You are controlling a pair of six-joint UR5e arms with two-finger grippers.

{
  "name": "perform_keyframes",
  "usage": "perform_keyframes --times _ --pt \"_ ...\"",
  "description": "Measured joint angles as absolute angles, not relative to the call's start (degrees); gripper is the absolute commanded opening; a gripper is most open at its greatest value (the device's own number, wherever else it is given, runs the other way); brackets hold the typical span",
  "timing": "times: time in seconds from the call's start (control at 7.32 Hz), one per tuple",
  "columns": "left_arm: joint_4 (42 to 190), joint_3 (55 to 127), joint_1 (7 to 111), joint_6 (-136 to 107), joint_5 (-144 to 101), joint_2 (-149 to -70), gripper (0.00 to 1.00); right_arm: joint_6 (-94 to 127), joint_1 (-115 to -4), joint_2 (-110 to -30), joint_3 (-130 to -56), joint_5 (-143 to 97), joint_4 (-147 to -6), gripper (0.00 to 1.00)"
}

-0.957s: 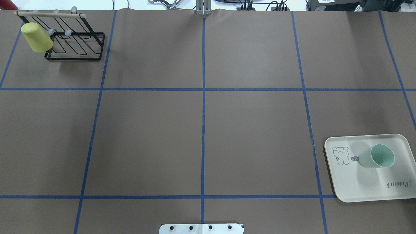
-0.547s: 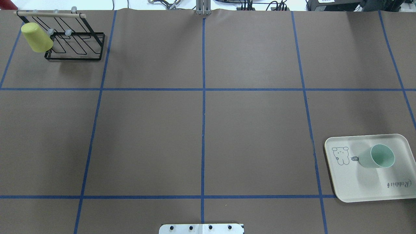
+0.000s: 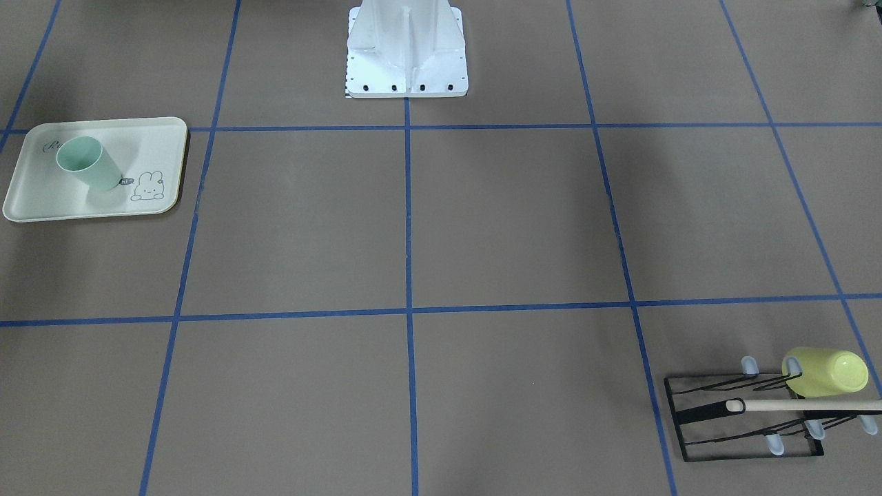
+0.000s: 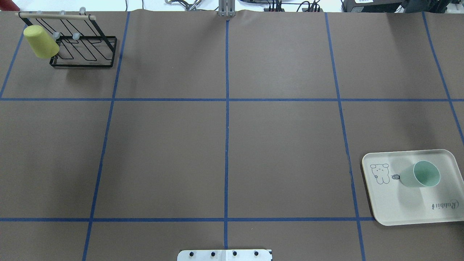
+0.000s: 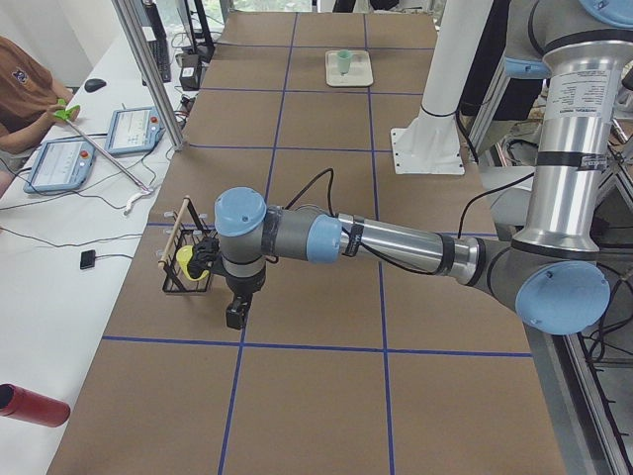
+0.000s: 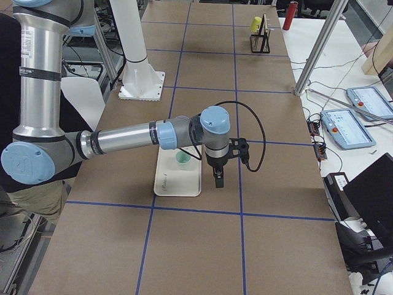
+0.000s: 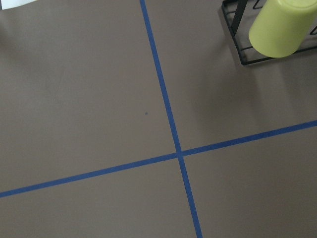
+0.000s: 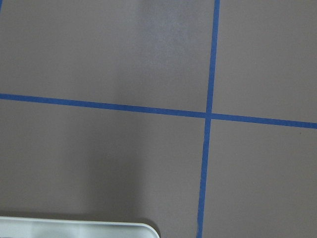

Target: Left arm grabs green cup and hands to right arm on tray

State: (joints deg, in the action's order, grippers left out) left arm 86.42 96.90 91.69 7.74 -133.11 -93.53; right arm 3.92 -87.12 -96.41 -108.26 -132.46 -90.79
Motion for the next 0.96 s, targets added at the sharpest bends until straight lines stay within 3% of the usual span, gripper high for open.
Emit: perform_keyframes --times 0.96 --pt "86.83 98.05 91.5 -0.88 -136.76 -91.17 1.0 3.47 -89.56 -100.26 -108.89 -132.43 -90.77 1.0"
